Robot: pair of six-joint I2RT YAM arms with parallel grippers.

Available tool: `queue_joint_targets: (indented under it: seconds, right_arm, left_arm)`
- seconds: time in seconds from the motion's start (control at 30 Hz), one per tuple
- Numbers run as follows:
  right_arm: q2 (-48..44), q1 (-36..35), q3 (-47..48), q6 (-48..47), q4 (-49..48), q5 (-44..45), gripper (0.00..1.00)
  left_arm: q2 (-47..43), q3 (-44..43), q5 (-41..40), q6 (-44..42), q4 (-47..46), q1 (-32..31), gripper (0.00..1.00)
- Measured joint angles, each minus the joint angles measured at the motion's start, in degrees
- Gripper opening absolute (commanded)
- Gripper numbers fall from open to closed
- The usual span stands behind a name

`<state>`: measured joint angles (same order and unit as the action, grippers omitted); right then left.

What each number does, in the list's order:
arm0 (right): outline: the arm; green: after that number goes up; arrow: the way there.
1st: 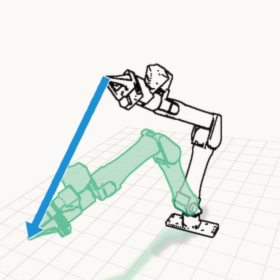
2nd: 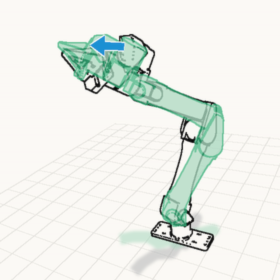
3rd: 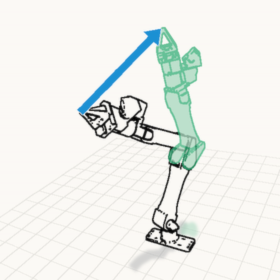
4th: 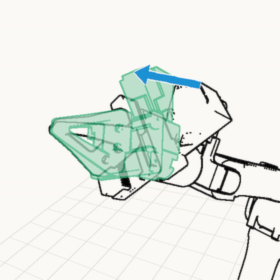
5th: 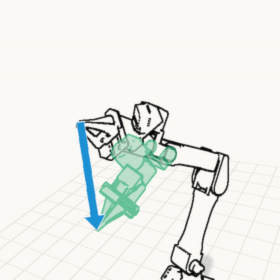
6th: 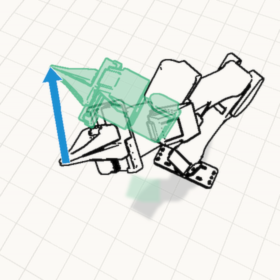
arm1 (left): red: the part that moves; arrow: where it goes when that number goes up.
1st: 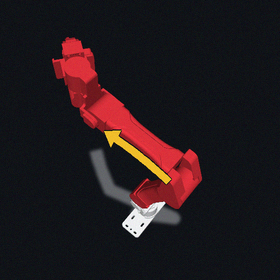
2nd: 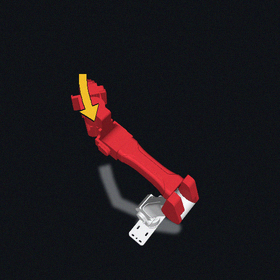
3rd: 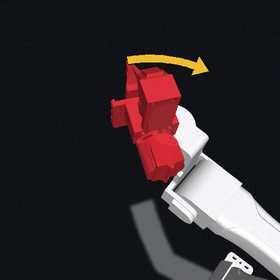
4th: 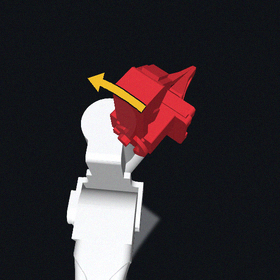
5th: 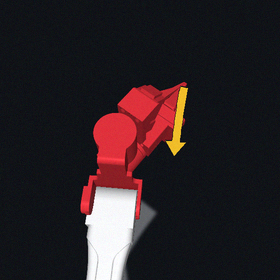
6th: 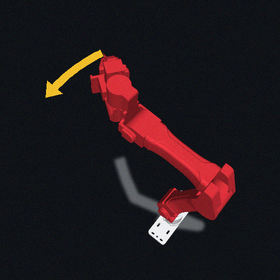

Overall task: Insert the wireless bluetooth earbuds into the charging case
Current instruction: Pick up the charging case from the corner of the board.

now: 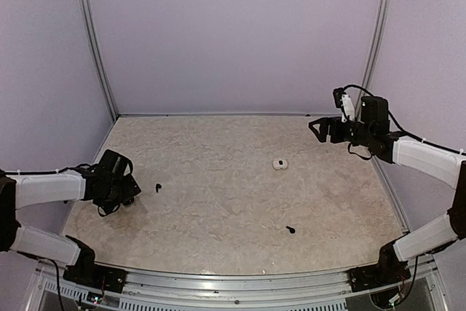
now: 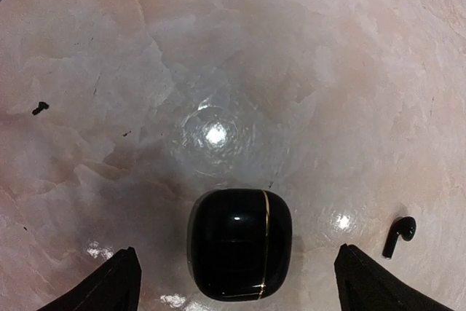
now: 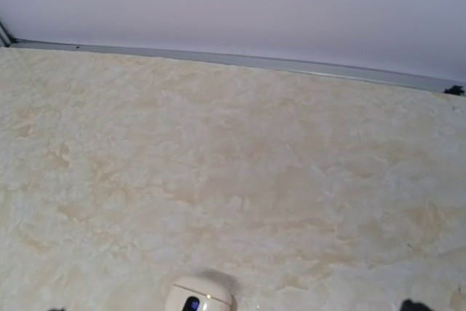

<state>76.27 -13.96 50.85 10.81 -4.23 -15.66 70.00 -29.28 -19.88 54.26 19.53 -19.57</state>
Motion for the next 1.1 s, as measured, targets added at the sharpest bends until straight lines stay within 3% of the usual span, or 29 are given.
queue_joint_targets:
  seconds: [0.17,0.37,0.63,0.77,0.9,1.1]
  right_arm:
    - [-1.75,0.00,-1.49,0.66,-0.46,0.35,1.00]
    - [-2.84,0.02,-1.60,0.94,-1.81,-0.39,0.99]
    - [-3.02,0.02,-3.06,1.20,-2.78,-2.67,1.00]
    - [-3.17,0.02,-3.15,1.22,-2.78,-3.69,0.99]
    - [-4.15,0.02,-3.58,1.29,-2.95,-5.18,0.99]
    - [-6.38,0.04,-7.72,3.45,-6.69,-11.52,0.94]
  left_arm:
    - [4.98,-0.02,0.22,-0.74,-1.79,0.22,0.86]
    - [7.91,-1.18,-1.11,-0.68,-2.40,0.31,0.65]
    - [7.89,-1.18,-0.92,-0.59,-2.12,0.42,0.46]
    - [7.19,-2.16,-0.28,-0.68,-0.31,-0.44,0.43]
    - [6.75,-7.08,-1.07,-0.22,2.67,-6.19,0.43]
    - [9.09,-20.26,-2.86,2.47,2.99,-23.85,0.43]
